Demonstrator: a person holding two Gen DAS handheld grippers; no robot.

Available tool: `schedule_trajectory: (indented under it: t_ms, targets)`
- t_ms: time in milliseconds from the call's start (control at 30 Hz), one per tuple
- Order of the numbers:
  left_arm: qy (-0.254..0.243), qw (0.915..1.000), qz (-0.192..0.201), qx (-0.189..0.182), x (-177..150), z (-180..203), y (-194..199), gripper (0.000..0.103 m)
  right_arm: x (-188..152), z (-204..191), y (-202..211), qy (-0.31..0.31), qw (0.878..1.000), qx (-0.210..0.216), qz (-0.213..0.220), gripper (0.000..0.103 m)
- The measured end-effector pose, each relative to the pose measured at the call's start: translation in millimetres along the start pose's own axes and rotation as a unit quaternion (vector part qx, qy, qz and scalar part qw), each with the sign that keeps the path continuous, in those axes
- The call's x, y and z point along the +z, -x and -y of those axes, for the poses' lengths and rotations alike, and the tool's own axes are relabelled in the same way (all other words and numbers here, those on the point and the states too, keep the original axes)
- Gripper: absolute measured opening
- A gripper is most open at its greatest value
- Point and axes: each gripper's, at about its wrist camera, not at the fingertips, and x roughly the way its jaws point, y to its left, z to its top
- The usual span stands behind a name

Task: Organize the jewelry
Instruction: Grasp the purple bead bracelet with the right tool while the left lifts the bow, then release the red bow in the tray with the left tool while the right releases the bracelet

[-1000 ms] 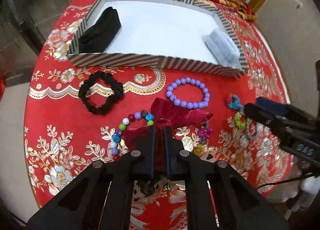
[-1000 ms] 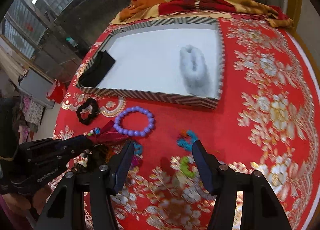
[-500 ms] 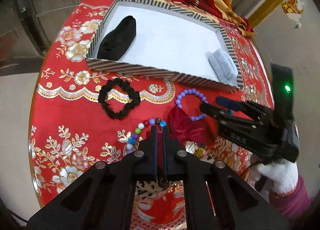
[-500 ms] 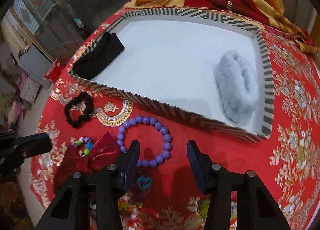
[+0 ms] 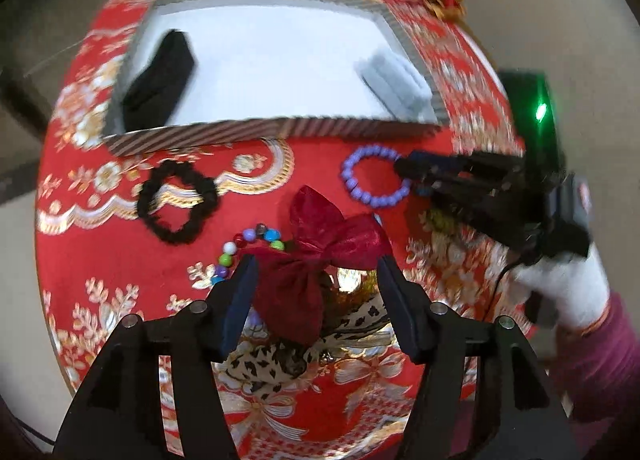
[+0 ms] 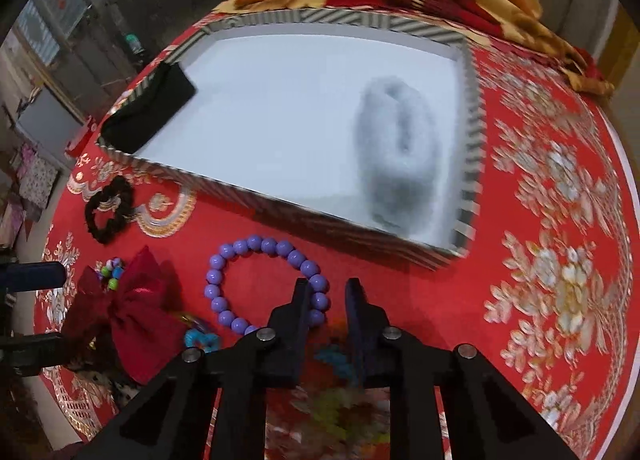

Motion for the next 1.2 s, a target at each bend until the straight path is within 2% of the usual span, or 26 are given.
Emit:
schedule_trajectory:
  t_ms: [267, 333, 400, 500, 600, 633, 667, 967, 1200]
  targets:
    - [-0.086, 0.9946, -0.041, 0.041, 11, 16, -35, 0.060, -7, 19, 9, -0.034, 0.999, 0.030, 0.001, 0.017]
    - [-0.098, 0.9928, -0.048, 0.048, 14, 19, -41, 0.049, -6, 18, 8, -0.032, 0.999, 0.033, 0.003, 0.017]
    - [-0.096, 0.9925, -0.054, 0.051, 18, 19, -45, 0.023, -5, 17, 7, -0.029, 0.999, 0.036, 0.006, 0.017]
    - [-0.075, 0.9948, -0.059, 0.037, 22, 13, -48, 0.016, -2, 10, 4, -0.018, 0.999, 0.033, 0.014, 0.017]
    - [-0.055, 0.9966, -0.050, 0.035, 24, 7, -45, 0.013, -3, 5, 2, -0.005, 0.999, 0.027, 0.017, 0.017]
    - [-0.043, 0.9977, -0.045, 0.028, 25, 4, -41, 0.013, -2, 2, 0, -0.002, 1.000, 0.024, 0.018, 0.010]
    - [-0.034, 0.9983, -0.041, 0.023, 25, 3, -38, 0.013, -1, 1, 0, -0.001, 1.000, 0.024, 0.018, 0.008]
    - [0.028, 0.9992, 0.018, -0.022, 26, -9, 14, 0.013, 2, -4, 36, 0.004, 0.997, 0.064, 0.047, 0.008]
    - [0.050, 0.9972, 0.055, -0.008, 25, -11, 40, 0.013, 7, -16, 72, 0.024, 0.994, 0.072, 0.079, 0.008]
